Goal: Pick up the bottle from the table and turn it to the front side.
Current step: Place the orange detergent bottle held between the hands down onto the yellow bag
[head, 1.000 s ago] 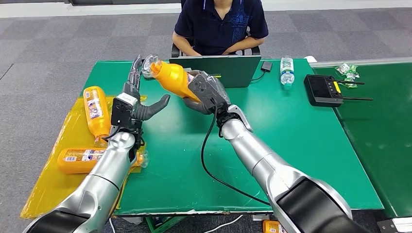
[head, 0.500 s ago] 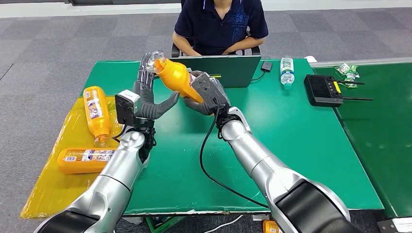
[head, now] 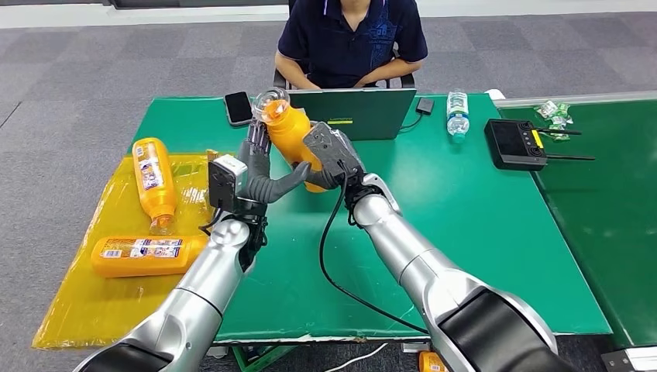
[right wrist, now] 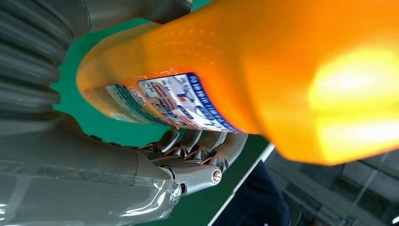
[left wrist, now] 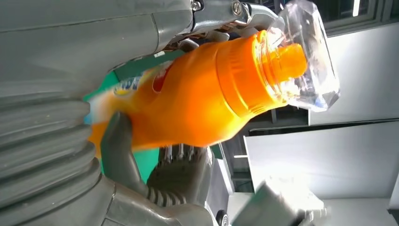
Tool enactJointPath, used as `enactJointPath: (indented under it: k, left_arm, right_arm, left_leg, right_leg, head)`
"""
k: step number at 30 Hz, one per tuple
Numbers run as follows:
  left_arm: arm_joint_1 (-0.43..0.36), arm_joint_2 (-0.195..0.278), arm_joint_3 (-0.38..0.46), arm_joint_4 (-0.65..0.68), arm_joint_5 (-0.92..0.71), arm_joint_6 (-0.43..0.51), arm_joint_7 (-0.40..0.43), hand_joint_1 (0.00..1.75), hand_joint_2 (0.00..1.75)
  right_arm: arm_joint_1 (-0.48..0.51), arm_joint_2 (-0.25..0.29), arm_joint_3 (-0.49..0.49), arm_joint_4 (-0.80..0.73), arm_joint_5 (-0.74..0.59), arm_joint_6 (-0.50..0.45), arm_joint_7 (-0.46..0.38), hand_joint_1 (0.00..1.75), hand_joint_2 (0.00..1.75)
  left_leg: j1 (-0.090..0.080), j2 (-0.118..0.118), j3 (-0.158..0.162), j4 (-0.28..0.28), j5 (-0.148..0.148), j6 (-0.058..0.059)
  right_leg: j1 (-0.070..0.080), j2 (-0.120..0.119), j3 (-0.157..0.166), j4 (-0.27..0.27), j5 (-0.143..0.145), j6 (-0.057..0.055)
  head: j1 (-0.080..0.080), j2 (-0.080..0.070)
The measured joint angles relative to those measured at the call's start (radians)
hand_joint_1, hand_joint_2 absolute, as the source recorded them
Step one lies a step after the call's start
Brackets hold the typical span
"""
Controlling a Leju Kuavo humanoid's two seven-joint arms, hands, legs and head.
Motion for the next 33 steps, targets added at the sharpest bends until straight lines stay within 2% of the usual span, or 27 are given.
enactJointPath:
  k: [12, 25, 33]
  left_arm:
    - [0.000, -0.013, -0.021, 0.014, 0.002, -0.020, 0.000, 0.00, 1.75]
    - [-0.027, -0.010, -0.021, 0.058, 0.014, -0.006, 0.000, 0.00, 1.75]
    - [-0.067, 0.001, -0.021, 0.149, -0.048, 0.061, 0.002, 0.00, 1.75]
  right_arm:
    - [-0.047, 0.021, 0.000, 0.064, 0.062, 0.048, 0.022, 1.75, 1.75]
    - [-0.064, 0.053, 0.000, 0.102, 0.066, 0.064, 0.024, 1.75, 1.75]
    - [-0.068, 0.063, 0.003, 0.103, 0.108, 0.053, 0.028, 1.75, 1.75]
  left_leg:
    - [0.000, 0.000, 0.000, 0.000, 0.000, 0.000]
    - [0.000, -0.001, 0.000, 0.000, 0.000, 0.000]
    - [0.000, -0.001, 0.000, 0.000, 0.000, 0.000]
  right_leg:
    - [0.000, 0.000, 0.000, 0.000, 0.000, 0.000]
    - [0.000, -0.001, 0.000, 0.000, 0.000, 0.000]
    - [0.000, -0.001, 0.000, 0.000, 0.000, 0.000]
  head:
    - [0.000, 0.000]
    - [0.000, 0.000]
    - [0.000, 0.000]
